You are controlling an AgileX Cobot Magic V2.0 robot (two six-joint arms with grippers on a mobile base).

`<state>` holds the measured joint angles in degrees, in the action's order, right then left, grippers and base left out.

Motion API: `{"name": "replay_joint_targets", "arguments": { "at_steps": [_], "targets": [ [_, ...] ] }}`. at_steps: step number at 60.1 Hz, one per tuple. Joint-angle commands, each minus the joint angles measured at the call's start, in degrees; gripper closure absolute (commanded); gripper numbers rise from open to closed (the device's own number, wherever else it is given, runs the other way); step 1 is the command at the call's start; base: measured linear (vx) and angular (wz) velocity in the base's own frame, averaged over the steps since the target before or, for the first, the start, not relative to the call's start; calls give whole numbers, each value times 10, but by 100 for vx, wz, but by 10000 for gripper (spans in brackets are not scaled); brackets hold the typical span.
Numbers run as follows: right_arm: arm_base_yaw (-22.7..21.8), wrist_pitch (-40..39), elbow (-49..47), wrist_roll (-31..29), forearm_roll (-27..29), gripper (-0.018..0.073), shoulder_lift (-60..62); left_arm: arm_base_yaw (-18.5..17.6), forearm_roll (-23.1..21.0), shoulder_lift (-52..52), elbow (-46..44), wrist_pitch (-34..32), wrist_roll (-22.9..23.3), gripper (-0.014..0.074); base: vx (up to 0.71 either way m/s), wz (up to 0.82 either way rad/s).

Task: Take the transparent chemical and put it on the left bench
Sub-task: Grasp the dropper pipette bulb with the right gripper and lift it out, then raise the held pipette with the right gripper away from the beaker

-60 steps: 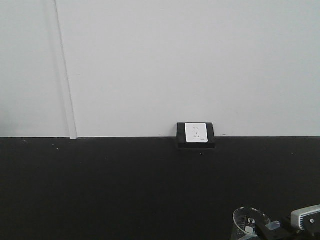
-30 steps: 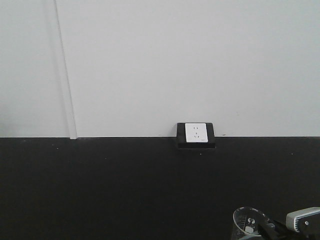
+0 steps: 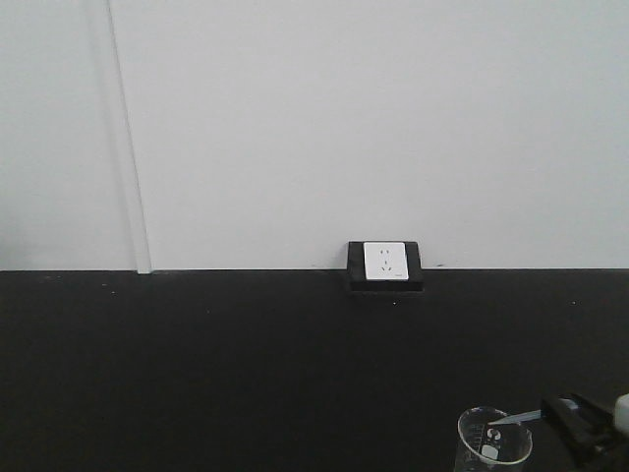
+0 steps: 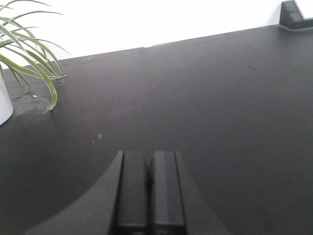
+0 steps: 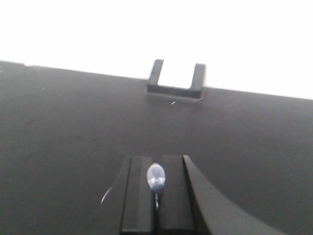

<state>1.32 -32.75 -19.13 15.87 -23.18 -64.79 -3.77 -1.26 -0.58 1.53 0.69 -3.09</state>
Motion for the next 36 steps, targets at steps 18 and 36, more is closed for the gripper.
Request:
{"name": "replay_joint_targets", "arguments": {
  "at_steps": [18, 36],
  "targets": [
    [-3, 131, 107, 46, -29, 564, 323, -1, 0, -11, 9, -45, 4, 600, 0, 0],
    [-3, 151, 153, 54, -26, 562, 395, -1, 0, -11, 9, -45, 4, 600, 0, 0]
  ]
}}
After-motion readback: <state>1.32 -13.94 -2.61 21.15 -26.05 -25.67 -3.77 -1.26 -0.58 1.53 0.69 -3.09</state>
